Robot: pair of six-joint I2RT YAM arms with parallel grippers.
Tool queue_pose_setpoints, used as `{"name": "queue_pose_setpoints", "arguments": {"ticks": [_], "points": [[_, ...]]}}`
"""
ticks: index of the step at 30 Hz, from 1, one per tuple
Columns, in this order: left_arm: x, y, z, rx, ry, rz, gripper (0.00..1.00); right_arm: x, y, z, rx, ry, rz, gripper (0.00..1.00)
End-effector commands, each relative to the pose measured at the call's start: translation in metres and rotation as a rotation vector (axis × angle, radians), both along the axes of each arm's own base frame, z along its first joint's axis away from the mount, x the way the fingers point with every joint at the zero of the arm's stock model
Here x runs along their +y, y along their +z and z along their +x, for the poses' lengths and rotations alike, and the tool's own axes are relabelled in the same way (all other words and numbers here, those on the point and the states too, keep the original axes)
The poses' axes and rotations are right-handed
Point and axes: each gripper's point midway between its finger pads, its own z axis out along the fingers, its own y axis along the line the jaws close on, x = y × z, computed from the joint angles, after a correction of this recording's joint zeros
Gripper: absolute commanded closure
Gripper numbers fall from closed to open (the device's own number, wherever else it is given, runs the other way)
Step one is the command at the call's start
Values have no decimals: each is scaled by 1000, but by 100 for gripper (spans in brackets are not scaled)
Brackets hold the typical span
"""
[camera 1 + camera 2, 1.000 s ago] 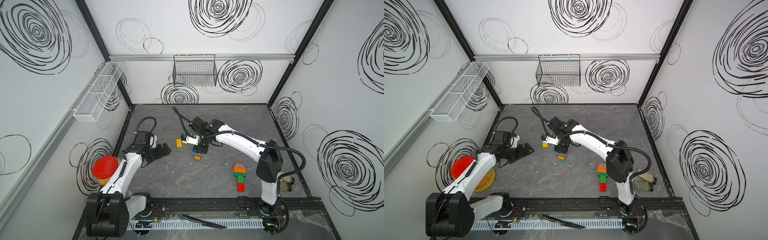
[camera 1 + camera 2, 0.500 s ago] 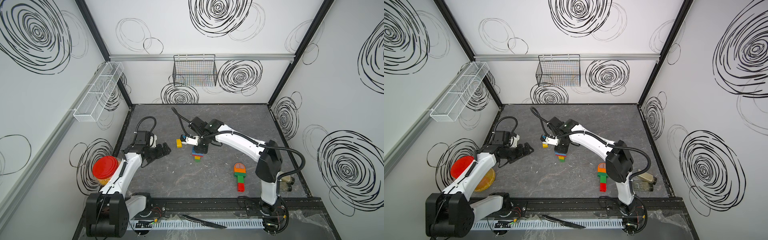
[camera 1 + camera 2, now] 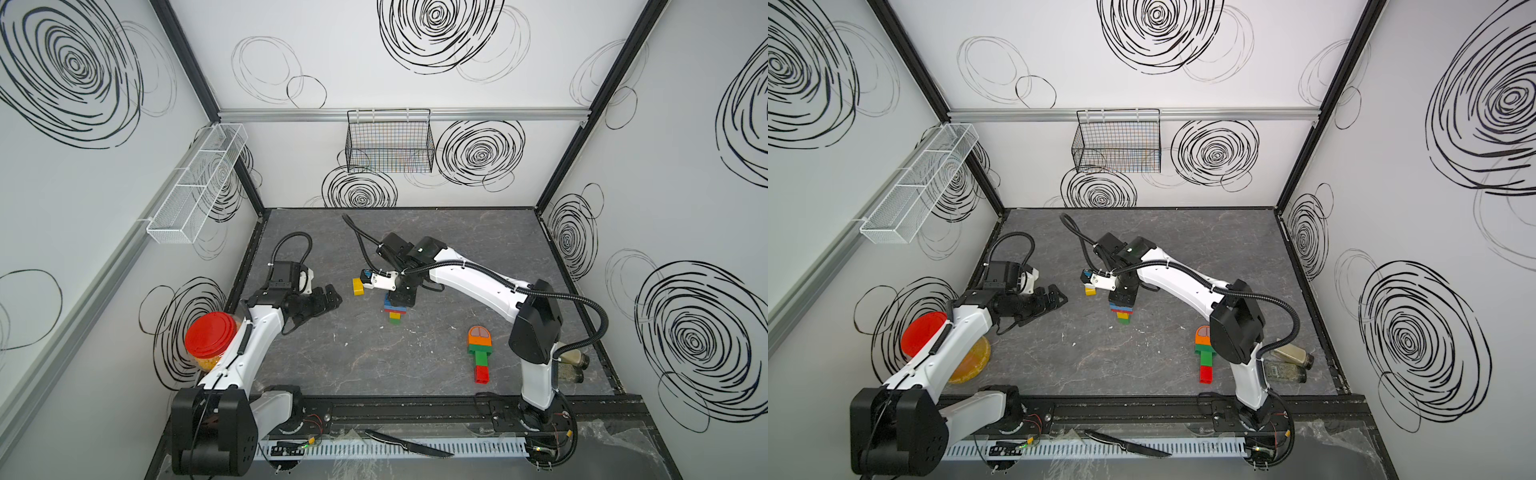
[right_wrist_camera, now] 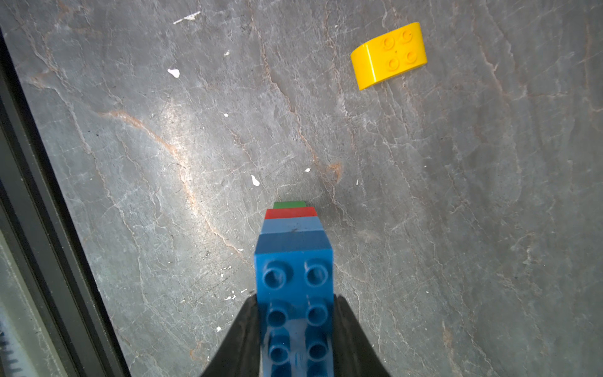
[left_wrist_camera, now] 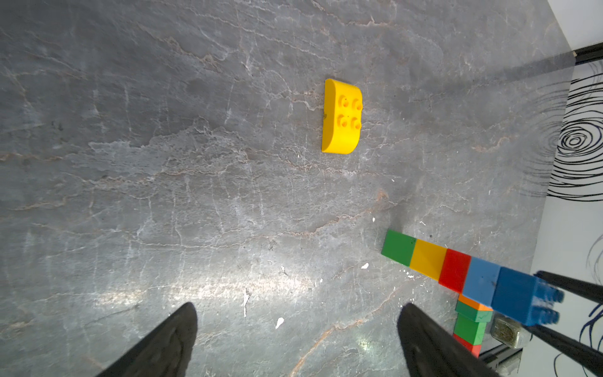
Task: Assemble an ice cream with lego
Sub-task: Assemble the lego brick with the lego brick.
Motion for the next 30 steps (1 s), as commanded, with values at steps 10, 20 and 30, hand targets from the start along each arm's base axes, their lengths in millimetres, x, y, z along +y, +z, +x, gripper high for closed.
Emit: {"name": "queue_pose_setpoints", "arguments": {"ticks": [10,20,30], "points": [[3,17,7,-48,3,-1,1,-19,-22,-11,66,-7,-117,55],[4,17,5,-48,7,1,1,-15,-13,-4,26,-23,-94,41],[4,19,4,-52,6,1,1,-27,-7,8,-53,-57,-120,26]]}}
